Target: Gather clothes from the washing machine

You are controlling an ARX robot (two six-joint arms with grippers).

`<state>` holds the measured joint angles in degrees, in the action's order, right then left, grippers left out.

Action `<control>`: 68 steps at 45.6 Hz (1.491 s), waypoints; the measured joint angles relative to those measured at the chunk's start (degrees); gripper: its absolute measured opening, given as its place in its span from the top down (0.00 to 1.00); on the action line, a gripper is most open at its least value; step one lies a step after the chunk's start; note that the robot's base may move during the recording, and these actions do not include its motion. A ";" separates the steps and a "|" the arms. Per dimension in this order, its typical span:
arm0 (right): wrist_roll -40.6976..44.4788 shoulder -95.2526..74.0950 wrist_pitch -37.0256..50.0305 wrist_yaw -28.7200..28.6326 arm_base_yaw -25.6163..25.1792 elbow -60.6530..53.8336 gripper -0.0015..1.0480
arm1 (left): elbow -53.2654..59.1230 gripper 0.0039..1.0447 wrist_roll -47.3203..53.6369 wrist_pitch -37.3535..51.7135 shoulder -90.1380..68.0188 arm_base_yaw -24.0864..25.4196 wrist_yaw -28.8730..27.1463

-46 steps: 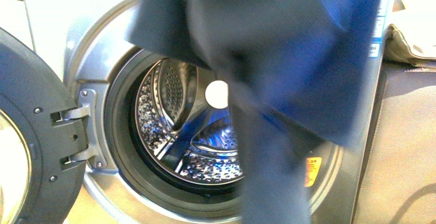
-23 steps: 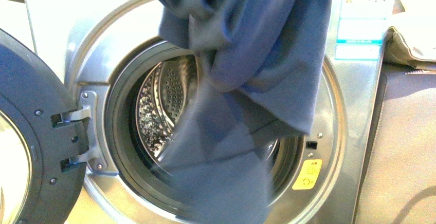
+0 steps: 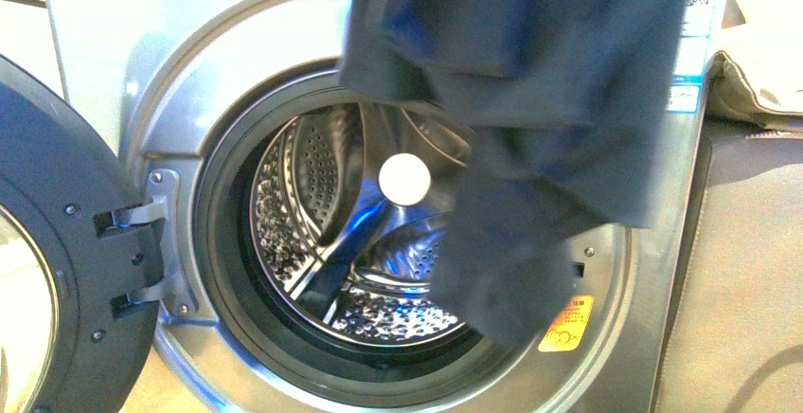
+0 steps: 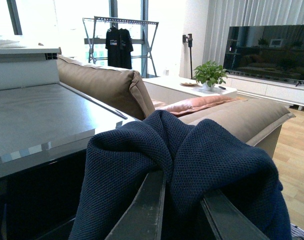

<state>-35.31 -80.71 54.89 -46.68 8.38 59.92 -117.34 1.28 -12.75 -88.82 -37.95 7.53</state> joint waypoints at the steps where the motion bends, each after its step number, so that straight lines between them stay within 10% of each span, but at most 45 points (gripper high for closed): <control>1: -0.15 0.37 -0.66 0.15 -0.11 -0.13 0.84 | -0.02 0.91 0.00 0.00 0.00 0.00 0.00; 6: -0.42 3.23 -4.76 2.34 -1.07 -1.70 0.84 | 0.00 0.91 -0.02 0.00 0.00 -0.04 0.07; 28: -9.46 12.24 -7.34 7.04 -21.77 -3.82 0.84 | -0.07 0.05 0.00 0.02 0.00 -0.11 0.00; 47: -15.23 15.74 -11.82 -2.25 -53.13 2.27 0.84 | -0.13 0.06 -0.02 0.02 0.02 -0.11 -0.02; 68: 7.76 6.67 -27.06 -8.35 -62.88 -16.48 0.84 | -0.13 0.06 -0.02 0.02 0.02 -0.09 -0.04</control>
<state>-27.55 -74.04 27.83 -55.02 -54.50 43.44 -117.47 1.26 -12.73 -88.79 -38.04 7.49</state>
